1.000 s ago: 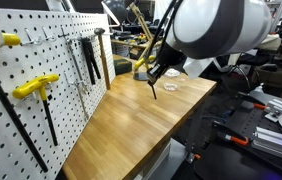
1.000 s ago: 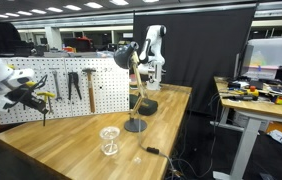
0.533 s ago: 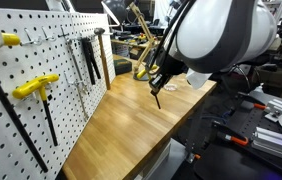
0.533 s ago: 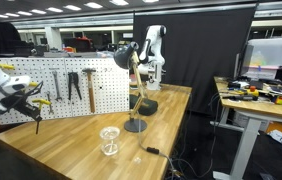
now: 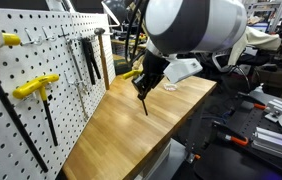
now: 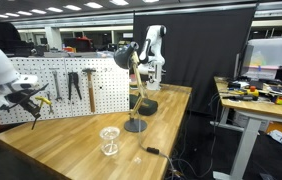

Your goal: Take a T-handle from the wall organizer and put it on the table

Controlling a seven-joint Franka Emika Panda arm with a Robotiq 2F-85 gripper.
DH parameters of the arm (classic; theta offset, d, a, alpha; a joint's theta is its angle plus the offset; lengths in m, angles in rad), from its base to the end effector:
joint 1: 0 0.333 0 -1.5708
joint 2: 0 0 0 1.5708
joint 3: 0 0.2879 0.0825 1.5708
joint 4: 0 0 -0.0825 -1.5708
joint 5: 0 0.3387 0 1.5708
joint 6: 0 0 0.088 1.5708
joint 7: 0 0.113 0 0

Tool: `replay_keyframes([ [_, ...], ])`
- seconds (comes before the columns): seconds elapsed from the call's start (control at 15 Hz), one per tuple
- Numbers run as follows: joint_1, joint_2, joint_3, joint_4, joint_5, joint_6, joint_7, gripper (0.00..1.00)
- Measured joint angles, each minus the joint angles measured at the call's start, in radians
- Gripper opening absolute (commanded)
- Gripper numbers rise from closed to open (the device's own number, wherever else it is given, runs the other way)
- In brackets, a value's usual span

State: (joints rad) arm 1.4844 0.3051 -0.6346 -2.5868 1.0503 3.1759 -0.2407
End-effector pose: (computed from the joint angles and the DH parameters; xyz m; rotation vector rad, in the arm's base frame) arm 0.3404 0.2473 0.2190 -2.9847 -0.1304 -0.5592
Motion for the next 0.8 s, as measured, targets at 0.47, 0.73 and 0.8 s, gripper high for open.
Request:
replay_keyframes([
  [0.47, -0.205, 0.080, 0.128, 0.087, -0.067, -0.119, 0.190, 0.02],
  [0.73, -0.364, 0.148, 0.263, 0.117, -0.185, -0.140, 0.362, 0.02],
  [0.8, -0.414, 0.155, 0.305, 0.123, -0.229, -0.139, 0.408, 0.02],
])
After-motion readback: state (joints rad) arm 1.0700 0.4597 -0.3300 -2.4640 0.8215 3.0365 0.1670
